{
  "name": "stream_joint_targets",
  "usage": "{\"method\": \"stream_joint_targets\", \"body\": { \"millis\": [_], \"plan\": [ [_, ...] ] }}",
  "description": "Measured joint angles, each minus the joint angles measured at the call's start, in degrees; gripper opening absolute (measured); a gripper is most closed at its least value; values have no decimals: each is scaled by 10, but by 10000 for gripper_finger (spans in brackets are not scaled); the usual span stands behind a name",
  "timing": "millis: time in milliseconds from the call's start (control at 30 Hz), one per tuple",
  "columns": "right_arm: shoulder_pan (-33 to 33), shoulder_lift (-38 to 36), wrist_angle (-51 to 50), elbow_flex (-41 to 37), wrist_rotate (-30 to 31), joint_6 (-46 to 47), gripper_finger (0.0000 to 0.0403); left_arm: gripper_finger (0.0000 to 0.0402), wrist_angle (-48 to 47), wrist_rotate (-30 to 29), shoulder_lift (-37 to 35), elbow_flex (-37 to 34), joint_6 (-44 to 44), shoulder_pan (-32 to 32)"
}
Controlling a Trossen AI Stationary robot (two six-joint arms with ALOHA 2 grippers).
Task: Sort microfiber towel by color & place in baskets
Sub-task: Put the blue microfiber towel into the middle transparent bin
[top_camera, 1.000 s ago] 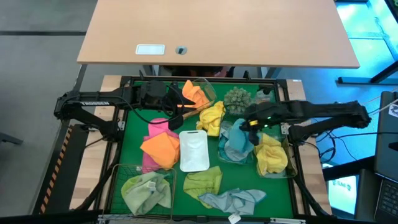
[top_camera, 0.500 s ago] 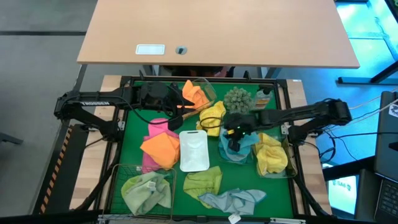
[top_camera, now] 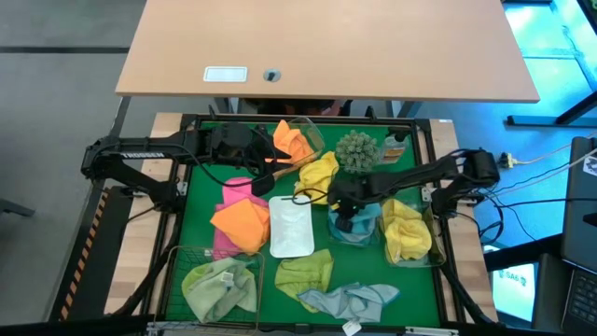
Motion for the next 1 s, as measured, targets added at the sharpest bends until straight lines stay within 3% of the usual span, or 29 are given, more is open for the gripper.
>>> {"method": "stream_joint_targets", "body": {
  "millis": [467,633,767,1000],
  "plan": [
    [0,26,-5,27,-5,0,3,104,-5,5,-5,0,-3,0],
    [0,26,-8,34,-19,0,7,104,-47,21,-28,0,-17,0],
    [0,26,-8,34,-26,0,42,104,-116,22,-44,0,-56,0],
    [0,25,-10,35,-45,19,140,104,-244,29,-50,0,-92,0]
  ]
}}
